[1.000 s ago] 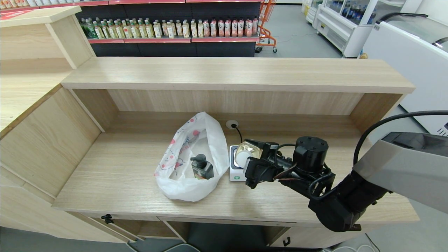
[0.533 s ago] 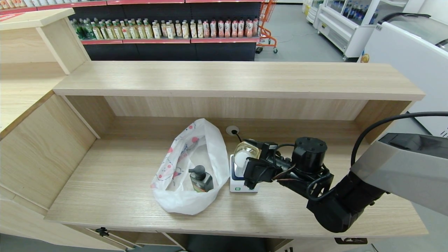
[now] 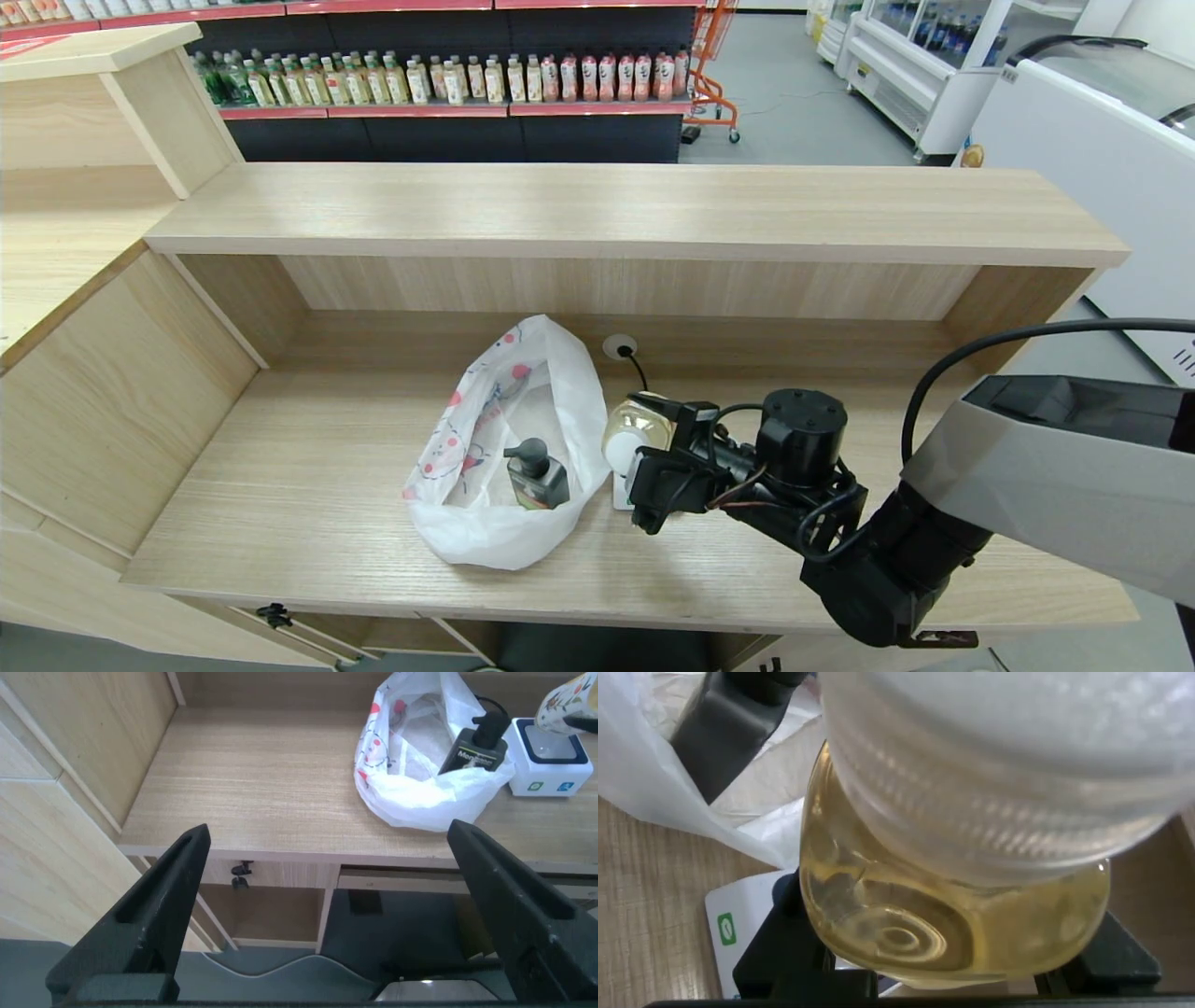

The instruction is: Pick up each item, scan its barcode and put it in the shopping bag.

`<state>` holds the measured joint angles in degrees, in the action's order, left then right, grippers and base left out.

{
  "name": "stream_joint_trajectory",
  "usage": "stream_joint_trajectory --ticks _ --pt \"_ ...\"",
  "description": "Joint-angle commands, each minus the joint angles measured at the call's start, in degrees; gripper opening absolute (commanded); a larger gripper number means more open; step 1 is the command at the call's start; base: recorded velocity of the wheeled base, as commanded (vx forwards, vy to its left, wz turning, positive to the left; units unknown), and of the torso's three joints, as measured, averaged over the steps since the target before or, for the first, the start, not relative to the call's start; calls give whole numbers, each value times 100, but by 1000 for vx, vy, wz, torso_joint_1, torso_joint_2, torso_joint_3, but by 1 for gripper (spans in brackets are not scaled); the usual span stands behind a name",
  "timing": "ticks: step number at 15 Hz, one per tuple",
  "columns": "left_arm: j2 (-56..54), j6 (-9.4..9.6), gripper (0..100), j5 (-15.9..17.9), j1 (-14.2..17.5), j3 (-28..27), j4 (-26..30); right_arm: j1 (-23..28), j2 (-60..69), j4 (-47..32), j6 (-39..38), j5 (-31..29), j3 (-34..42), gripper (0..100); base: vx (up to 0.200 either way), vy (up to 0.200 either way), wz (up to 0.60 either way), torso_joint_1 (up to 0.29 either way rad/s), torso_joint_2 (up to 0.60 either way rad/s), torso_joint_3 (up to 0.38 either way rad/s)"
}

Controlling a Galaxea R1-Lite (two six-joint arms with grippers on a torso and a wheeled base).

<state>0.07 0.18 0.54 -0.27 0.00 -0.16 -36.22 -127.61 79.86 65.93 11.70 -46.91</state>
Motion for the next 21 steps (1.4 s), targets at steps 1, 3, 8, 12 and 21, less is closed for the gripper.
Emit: stream_joint_trajectory --ticks 1,3,8,12,21 --pt "1 -1 100 8 0 0 -2 1 -27 3 8 -54 50 0 0 0 0 0 0 0" --pt "1 -1 100 -1 0 0 -2 1 -36 65 8 -89 68 0 0 0 0 0 0 0" --pt "1 -1 100 8 0 0 -2 1 -36 65 8 -89 77 0 0 0 0 0 0 0" --pt "1 -1 100 -1 0 0 -2 10 -80 109 8 -89 85 0 0 0 0 0 0 0" --pt "1 -1 100 -1 0 0 -2 36 -255 469 -1 -89 191 0 0 0 0 0 0 0"
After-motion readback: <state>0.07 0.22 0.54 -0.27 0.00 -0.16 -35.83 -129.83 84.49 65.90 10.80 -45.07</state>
